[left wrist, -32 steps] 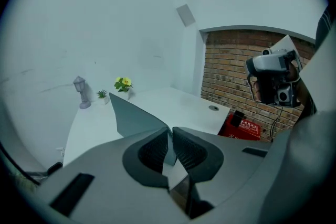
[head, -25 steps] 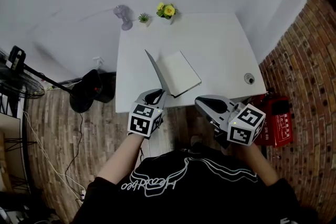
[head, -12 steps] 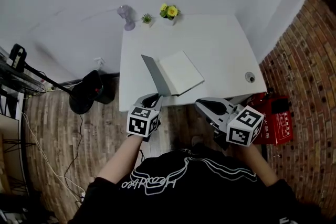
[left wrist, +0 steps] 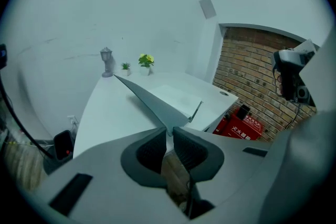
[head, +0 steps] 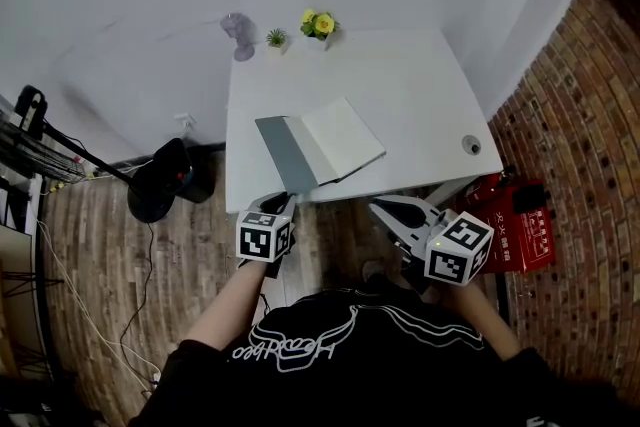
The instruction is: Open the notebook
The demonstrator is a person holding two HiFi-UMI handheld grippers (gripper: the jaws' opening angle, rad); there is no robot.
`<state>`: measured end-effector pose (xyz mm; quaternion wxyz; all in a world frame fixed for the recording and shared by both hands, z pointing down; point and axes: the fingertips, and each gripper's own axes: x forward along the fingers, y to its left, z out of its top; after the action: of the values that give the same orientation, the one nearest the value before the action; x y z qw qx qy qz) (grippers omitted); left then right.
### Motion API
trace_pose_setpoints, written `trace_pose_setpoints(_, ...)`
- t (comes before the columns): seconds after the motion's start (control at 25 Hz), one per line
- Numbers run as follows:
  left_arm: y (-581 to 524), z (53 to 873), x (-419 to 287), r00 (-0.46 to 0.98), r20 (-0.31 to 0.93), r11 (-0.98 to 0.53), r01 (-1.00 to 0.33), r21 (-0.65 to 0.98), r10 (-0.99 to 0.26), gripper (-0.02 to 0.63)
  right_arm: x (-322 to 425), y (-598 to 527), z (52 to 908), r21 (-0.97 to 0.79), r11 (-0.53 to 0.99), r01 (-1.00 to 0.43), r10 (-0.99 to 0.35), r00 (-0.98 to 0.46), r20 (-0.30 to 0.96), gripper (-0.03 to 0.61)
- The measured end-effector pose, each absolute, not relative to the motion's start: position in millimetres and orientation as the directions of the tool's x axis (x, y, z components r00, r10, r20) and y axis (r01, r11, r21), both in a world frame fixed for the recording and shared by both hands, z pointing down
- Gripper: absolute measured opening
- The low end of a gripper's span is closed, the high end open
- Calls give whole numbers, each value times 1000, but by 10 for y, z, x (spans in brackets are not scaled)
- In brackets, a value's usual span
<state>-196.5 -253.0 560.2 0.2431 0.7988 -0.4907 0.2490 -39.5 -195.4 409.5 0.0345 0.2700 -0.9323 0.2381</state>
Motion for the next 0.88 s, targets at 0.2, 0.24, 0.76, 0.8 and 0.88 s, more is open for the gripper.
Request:
trace_pose_setpoints(0.2,-2470,5787,-2036,379,643,-376,-914,150,-665,58,-381,-1886,4094,-417,731,-540,-510,-839,192,5)
trace_pose_setpoints(0.24,-2459,5819,-2048,379,644,-373,-915,154,-664,58,-379,-1868,4105,-420,728,-542,-512,-837,192,5)
trace_pose_setpoints(0.76,-2266,6106,-2246,338,676,-313,-935,164,-655,177,-386,-1702,4239,-445,720,-532,-498,-843,203,5)
trace_pose_setpoints(0.8,-2245,6105,-2264,341,673,-305,-936,177,-656,195,-380,-1681,4244,-444,721,-532,-494,-844,208,5)
trace_pose_setpoints(0.88,-2201,6078,-2291,346,660,-292,-936,197,-667,217,-365,-1629,4251,-439,726,-529,-488,-846,214,5)
